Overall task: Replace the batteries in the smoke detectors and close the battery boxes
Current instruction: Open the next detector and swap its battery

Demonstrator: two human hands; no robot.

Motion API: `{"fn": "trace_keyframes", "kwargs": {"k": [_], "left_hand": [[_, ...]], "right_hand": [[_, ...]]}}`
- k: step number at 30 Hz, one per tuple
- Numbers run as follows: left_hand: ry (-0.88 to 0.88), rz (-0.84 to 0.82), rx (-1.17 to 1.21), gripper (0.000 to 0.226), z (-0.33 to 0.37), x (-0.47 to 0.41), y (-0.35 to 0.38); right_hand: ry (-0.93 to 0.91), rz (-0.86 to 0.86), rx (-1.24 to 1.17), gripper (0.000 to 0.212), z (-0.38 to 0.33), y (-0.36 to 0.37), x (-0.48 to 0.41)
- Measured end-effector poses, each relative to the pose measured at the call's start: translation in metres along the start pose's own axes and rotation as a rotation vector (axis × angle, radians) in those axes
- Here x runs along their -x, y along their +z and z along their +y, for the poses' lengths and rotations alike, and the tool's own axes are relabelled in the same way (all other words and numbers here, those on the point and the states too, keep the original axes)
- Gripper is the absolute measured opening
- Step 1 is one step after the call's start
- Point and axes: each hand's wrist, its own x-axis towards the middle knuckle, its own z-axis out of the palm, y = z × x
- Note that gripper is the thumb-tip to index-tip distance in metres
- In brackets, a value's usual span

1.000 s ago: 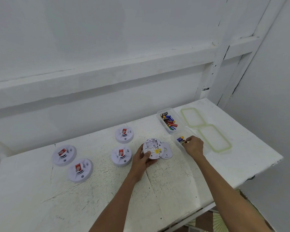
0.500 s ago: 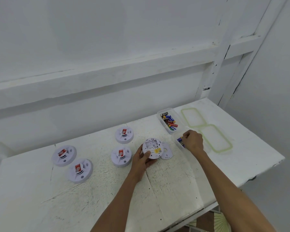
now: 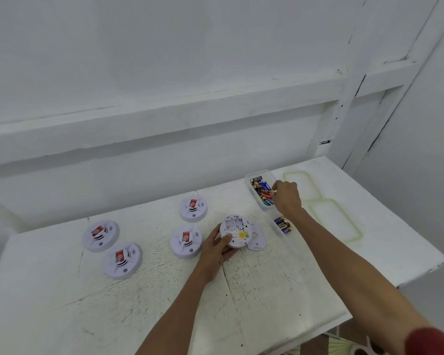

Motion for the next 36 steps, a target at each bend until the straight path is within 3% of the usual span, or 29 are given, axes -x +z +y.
{"fn": "trace_keyframes", "kwargs": {"k": [8,14,20,23,28,33,36], "left_hand": [[0.039,0.066,-0.013,0.045,0.003,-0.014,0.005],[0.072,0.094,0.003,0.049,0.005,-0.023,0.007],[0.106,0.100,-0.020,0.045,0.001,-0.023,0.007],[0.104,0.106,-0.030,0.046,0.001,-0.024,0.007],[0.103,0.113,-0.047,0.045,0.001,-0.024,0.006],[0.099,0.114,-0.048,0.045,0.001,-0.025,0.006],[0.091,0.115,-0.039,0.045,0.000,-0.026,0.005]], "right_hand": [[-0.015,-0.143,0.068,0.030,-0.007,0.008,-0.019],[-0.029,-0.093,0.076,0.023,-0.002,0.019,-0.028],[-0.246,-0.082,0.064,0.040,-0.015,0.025,-0.043],[-0.311,-0.119,0.107,0.036,-0.024,0.027,-0.048],[-0.330,-0.077,0.106,0.018,-0.027,0.032,-0.052],[-0.365,-0.028,0.056,0.016,-0.020,0.035,-0.054],[-0.287,0.029,-0.051,0.021,-0.019,0.030,-0.055]]}}
